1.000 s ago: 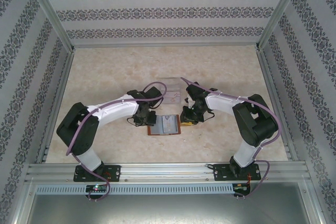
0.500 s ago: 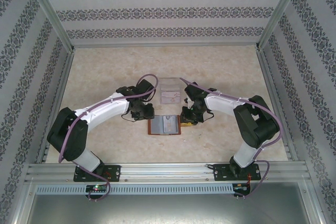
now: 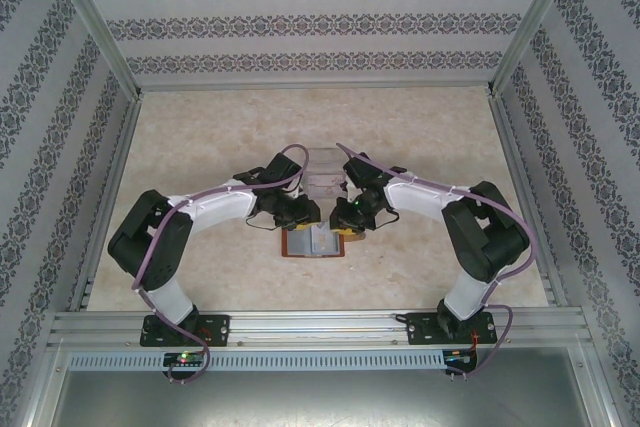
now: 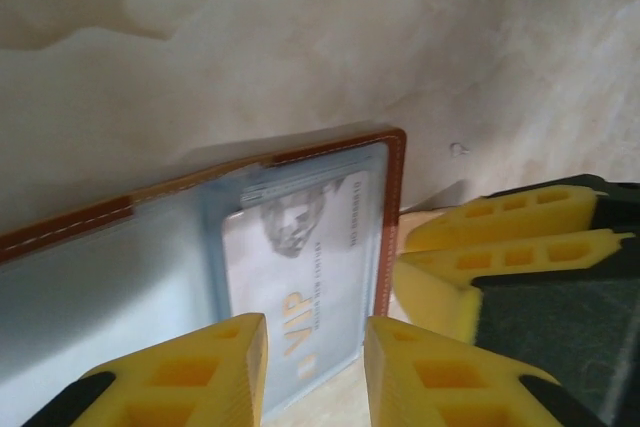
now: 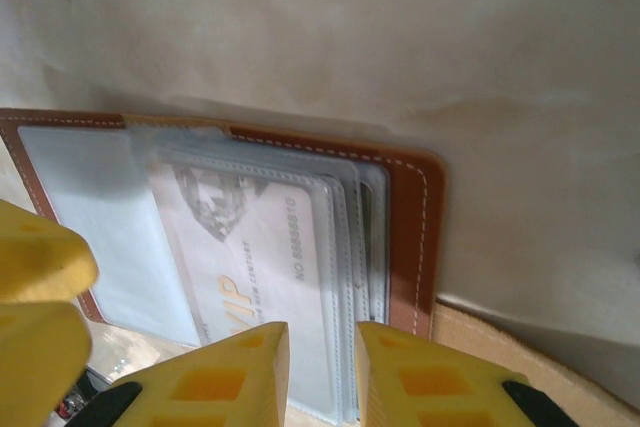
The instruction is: Take the credit cards out of the card holder
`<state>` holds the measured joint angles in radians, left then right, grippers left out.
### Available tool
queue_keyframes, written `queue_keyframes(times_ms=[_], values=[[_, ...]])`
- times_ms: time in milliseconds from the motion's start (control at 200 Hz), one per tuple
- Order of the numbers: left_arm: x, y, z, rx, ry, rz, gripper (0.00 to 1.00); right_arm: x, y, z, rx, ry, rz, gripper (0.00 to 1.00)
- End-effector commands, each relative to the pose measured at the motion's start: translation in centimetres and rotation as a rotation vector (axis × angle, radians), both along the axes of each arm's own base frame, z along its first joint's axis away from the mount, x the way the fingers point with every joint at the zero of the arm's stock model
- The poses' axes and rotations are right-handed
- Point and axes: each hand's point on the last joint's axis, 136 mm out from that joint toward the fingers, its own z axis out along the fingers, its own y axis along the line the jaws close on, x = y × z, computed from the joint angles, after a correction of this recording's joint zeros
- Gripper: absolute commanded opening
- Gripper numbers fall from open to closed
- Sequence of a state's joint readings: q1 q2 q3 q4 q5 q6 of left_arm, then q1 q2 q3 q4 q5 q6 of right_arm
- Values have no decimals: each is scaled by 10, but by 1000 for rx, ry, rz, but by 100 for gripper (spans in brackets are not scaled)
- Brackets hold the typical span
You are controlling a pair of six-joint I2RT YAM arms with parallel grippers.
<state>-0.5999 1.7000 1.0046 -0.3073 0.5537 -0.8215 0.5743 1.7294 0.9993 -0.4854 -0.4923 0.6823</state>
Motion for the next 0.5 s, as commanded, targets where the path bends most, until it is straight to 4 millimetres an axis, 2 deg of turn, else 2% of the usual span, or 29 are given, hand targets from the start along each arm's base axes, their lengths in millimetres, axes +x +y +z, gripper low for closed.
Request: queue_keyframes(times_ms=[0, 240, 495], values=[[4, -8, 0, -68, 11, 10, 31, 2, 10, 2, 22, 6, 5, 26], [-5, -2, -18, -32, 60, 18, 30, 4, 11, -2, 23, 11, 6, 26], [-11, 3, -29, -9, 86, 13, 30, 6, 19, 2, 58, 2, 4, 26]])
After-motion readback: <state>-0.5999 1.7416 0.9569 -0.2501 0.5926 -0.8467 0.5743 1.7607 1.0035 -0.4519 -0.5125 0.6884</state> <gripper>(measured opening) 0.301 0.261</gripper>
